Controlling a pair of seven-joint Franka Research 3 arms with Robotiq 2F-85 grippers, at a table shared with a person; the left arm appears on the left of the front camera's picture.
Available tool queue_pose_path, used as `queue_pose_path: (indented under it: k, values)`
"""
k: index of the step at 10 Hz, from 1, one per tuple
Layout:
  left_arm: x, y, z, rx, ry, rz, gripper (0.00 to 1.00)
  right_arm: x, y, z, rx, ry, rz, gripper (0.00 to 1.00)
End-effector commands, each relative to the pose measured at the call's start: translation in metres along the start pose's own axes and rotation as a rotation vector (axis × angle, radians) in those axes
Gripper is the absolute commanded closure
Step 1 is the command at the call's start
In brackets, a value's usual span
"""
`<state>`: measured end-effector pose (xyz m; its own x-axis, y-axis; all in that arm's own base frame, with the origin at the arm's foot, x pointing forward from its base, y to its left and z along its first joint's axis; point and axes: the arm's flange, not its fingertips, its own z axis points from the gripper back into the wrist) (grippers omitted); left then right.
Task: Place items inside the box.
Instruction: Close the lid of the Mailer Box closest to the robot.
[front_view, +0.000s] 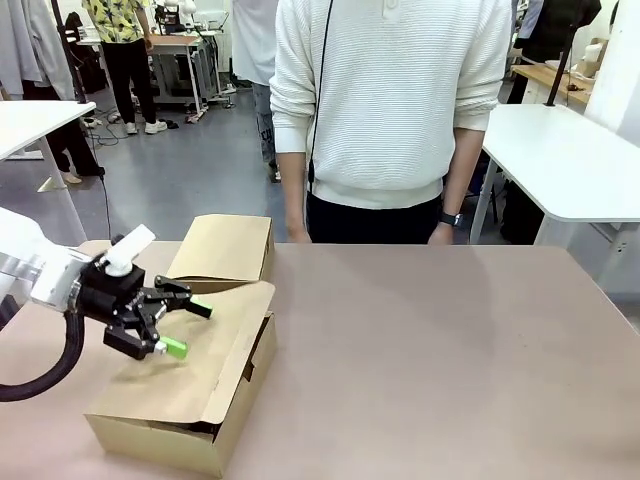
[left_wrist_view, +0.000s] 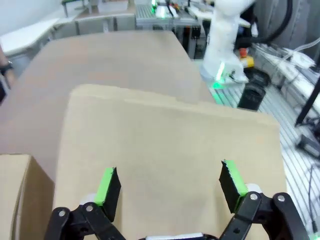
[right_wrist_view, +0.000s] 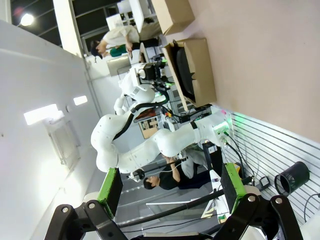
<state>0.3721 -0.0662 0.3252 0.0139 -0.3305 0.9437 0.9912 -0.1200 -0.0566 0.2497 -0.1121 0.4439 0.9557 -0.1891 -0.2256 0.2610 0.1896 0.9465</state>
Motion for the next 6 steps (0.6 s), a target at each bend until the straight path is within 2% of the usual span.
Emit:
queue_pose_path:
  k: [1, 3, 4, 5, 6]
  values:
    - [0.032, -0.15, 0.003, 0.109, -0.144, 0.111, 0.0, -0.001, 0.004, 0.001, 0.003, -0.006, -0.017, 0.0]
    - [0.044, -0.139, 0.051, 0.152, -0.221, 0.325, 0.0, -0.001, 0.004, 0.001, 0.003, -0.006, -0.017, 0.0]
    - [0.038, -0.13, 0.076, 0.149, -0.277, 0.501, 0.0, -0.001, 0.004, 0.001, 0.003, -0.006, -0.017, 0.0]
    - [0.024, -0.12, 0.091, 0.22, -0.2, 0.675, 0.0, -0.001, 0.004, 0.001, 0.003, -0.006, -0.017, 0.0]
    - [0.007, -0.113, 0.107, 0.219, -0.163, 0.869, 0.0, -0.001, 0.004, 0.001, 0.003, -0.006, -0.017, 0.0]
